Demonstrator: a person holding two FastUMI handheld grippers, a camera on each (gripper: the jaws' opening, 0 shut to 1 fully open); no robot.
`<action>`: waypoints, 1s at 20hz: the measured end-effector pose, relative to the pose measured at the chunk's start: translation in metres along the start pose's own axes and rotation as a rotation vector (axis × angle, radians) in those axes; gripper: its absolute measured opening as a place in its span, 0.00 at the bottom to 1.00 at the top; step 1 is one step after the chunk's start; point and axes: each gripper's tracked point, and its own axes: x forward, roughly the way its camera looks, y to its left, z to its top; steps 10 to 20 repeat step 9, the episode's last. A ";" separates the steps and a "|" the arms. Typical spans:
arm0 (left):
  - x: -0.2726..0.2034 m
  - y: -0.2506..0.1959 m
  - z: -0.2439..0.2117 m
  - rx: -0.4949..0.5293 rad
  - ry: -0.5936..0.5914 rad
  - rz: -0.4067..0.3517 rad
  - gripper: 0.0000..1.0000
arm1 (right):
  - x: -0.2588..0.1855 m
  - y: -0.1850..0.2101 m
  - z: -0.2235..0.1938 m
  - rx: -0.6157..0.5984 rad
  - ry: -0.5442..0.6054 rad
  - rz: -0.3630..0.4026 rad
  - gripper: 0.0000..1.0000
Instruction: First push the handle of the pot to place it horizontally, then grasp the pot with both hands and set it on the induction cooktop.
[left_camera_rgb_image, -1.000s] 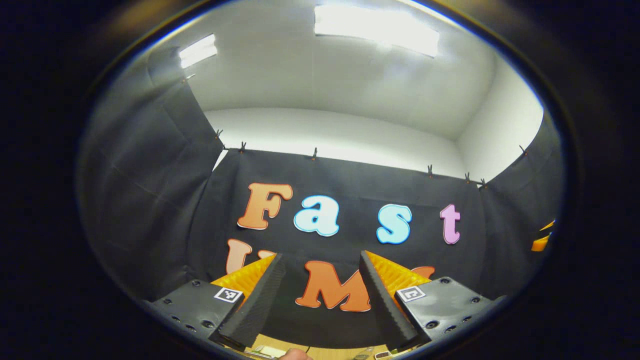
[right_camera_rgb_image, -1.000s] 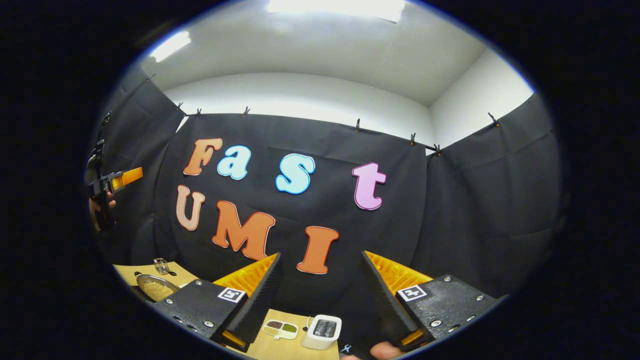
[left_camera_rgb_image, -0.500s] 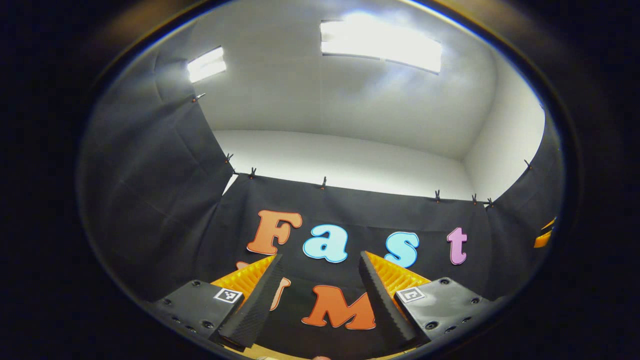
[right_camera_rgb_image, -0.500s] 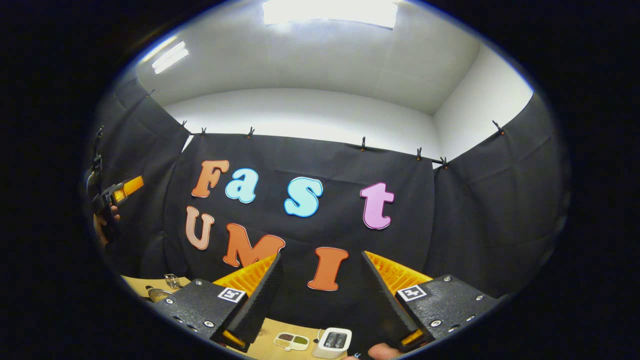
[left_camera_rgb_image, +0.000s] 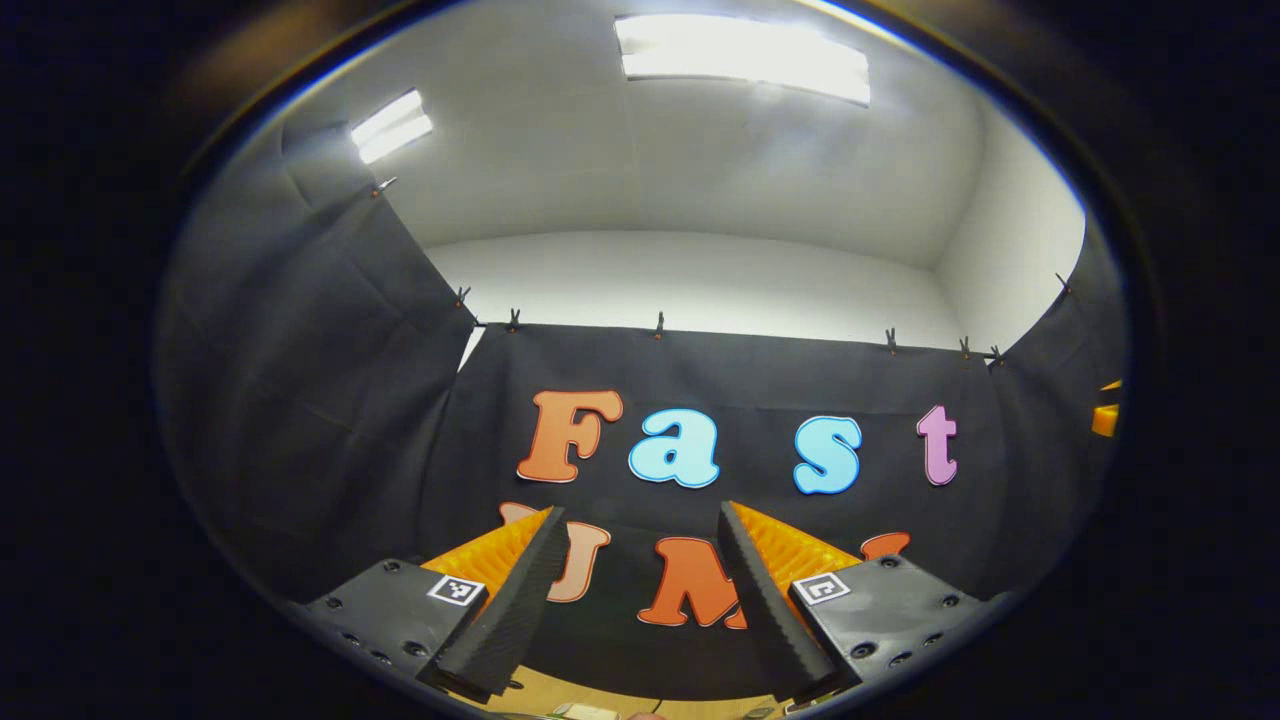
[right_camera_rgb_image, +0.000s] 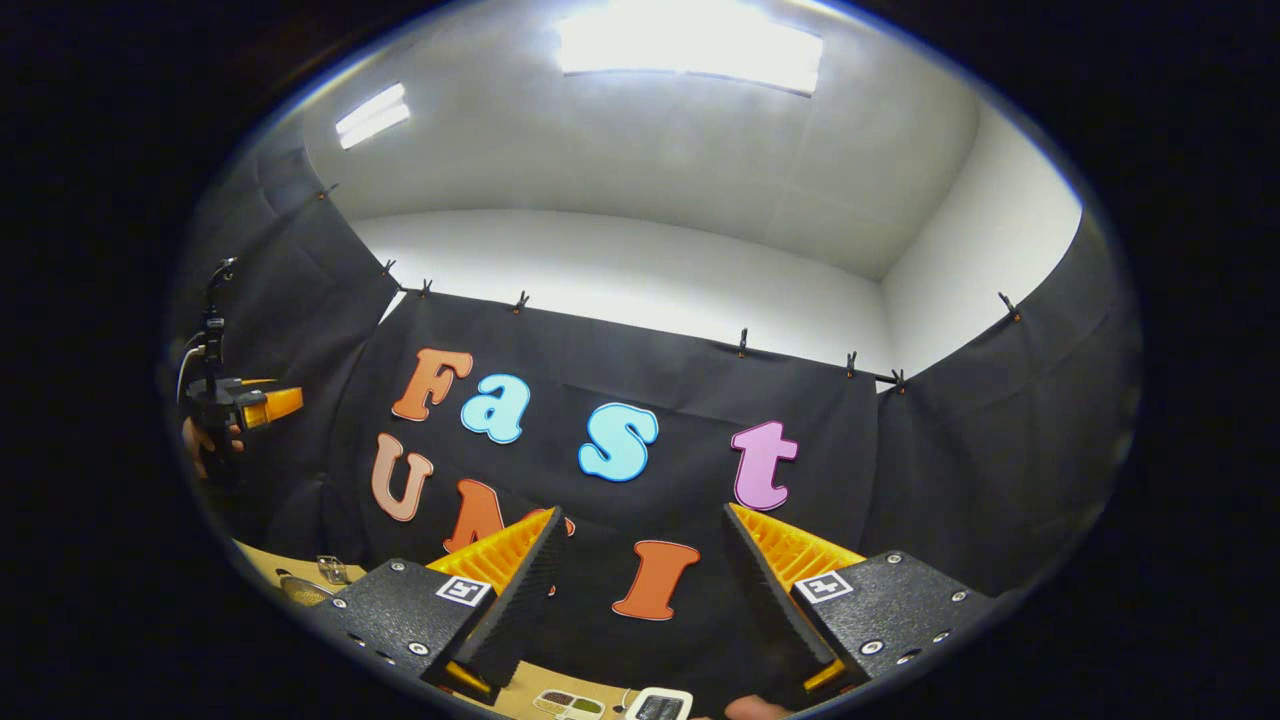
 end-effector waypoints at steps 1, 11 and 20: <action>0.000 0.001 0.002 -0.005 -0.011 0.002 0.96 | -0.001 0.000 0.000 0.005 0.001 0.002 0.94; -0.002 0.007 0.012 -0.018 -0.044 0.002 0.96 | -0.002 0.007 0.001 0.017 -0.004 0.012 0.95; -0.002 0.007 0.012 -0.018 -0.044 0.002 0.96 | -0.002 0.007 0.001 0.017 -0.004 0.012 0.95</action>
